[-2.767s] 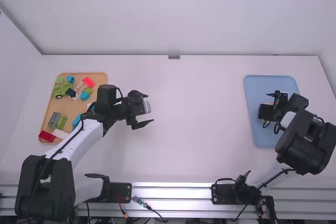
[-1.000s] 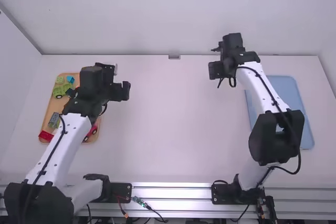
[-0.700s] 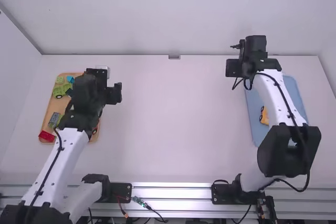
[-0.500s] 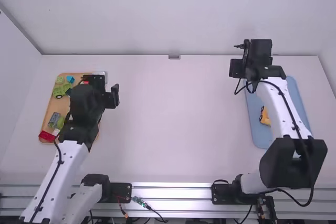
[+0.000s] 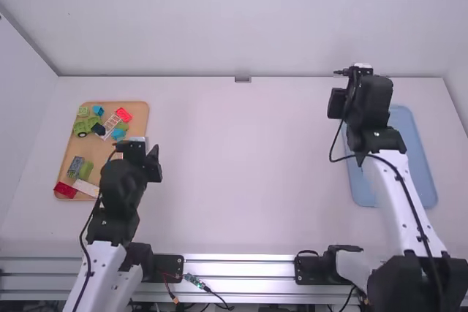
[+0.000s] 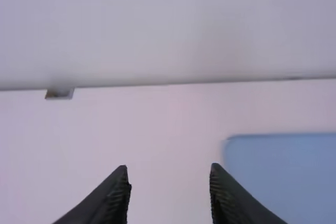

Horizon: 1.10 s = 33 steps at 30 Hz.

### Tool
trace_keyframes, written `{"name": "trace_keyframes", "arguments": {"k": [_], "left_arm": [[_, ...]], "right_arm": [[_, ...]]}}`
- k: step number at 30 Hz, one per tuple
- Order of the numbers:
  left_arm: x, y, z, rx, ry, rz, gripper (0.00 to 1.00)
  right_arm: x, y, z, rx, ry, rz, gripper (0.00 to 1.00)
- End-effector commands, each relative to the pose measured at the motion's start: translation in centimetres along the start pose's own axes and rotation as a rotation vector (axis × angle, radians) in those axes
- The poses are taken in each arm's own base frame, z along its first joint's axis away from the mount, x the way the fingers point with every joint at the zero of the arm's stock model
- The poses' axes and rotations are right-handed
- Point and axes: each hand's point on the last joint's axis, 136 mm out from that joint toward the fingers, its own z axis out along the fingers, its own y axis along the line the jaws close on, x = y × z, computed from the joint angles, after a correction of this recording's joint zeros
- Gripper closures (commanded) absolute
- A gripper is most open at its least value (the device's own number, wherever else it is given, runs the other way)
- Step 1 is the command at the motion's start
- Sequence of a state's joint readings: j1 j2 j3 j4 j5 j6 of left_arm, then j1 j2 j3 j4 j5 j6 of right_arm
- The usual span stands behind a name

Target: Assemble lego blocks to make yellow taxi

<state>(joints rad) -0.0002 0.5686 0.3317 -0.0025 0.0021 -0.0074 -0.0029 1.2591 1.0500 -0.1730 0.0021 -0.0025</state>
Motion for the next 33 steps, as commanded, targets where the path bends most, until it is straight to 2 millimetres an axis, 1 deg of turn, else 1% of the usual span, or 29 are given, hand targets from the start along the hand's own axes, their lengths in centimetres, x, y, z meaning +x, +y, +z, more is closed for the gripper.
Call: {"name": "trace_keyframes", "arguments": {"k": [1,3,6,7,8,15,17,23,24,28,29,31,33], "left_arm": [[1.2,0.0,-0.3,-0.002,-0.008,0.007,0.73],[1.9,0.1,-0.5,-0.002,-0.008,0.007,0.76],[3.8,0.1,-0.7,-0.002,-0.008,0.007,0.83],[4.0,0.1,-0.7,-0.002,-0.008,0.007,0.84],[4.5,0.1,-0.7,-0.002,-0.008,0.007,0.86],[7.6,0.1,-0.6,-0.002,-0.008,0.007,0.97],[8.5,0.1,-0.5,-0.002,-0.009,0.007,1.0],[6.7,0.1,-1.1,-0.002,-0.09,0.007,1.0],[6.7,0.1,-1.1,-0.002,-0.094,0.007,1.0],[5.4,0.1,-1.6,-0.002,-0.152,0.008,1.0],[5.4,0.1,-1.7,-0.002,-0.155,0.008,1.0],[4.7,0.1,-1.9,-0.002,-0.185,0.008,1.0],[4.4,0.1,-2.1,-0.002,-0.202,0.008,1.0]], "right_arm": [[0.0,0.2,-1.3,-0.005,-0.045,0.001,0.66],[-0.1,0.2,-1.9,-0.005,-0.077,0.0,0.69],[-0.4,0.2,-3.4,-0.005,-0.16,-0.001,0.77],[-0.4,0.2,-3.5,-0.005,-0.166,-0.001,0.78],[-0.2,0.2,-4.0,-0.005,-0.182,-0.001,0.8],[3.5,0.2,-5.9,-0.005,-0.182,-0.001,0.96],[4.9,0.2,-6.5,-0.005,-0.182,-0.001,1.0],[8.2,0.2,-7.4,-0.005,-0.182,-0.001,1.0],[8.3,0.2,-7.4,-0.005,-0.182,-0.001,1.0],[10.9,0.3,-7.8,-0.005,-0.182,-0.001,1.0],[11.1,0.3,-7.9,-0.005,-0.182,-0.001,1.0],[12.4,0.3,-8.0,-0.005,-0.182,-0.001,1.0],[13.2,0.3,-8.0,-0.005,-0.182,-0.001,1.0]]}}
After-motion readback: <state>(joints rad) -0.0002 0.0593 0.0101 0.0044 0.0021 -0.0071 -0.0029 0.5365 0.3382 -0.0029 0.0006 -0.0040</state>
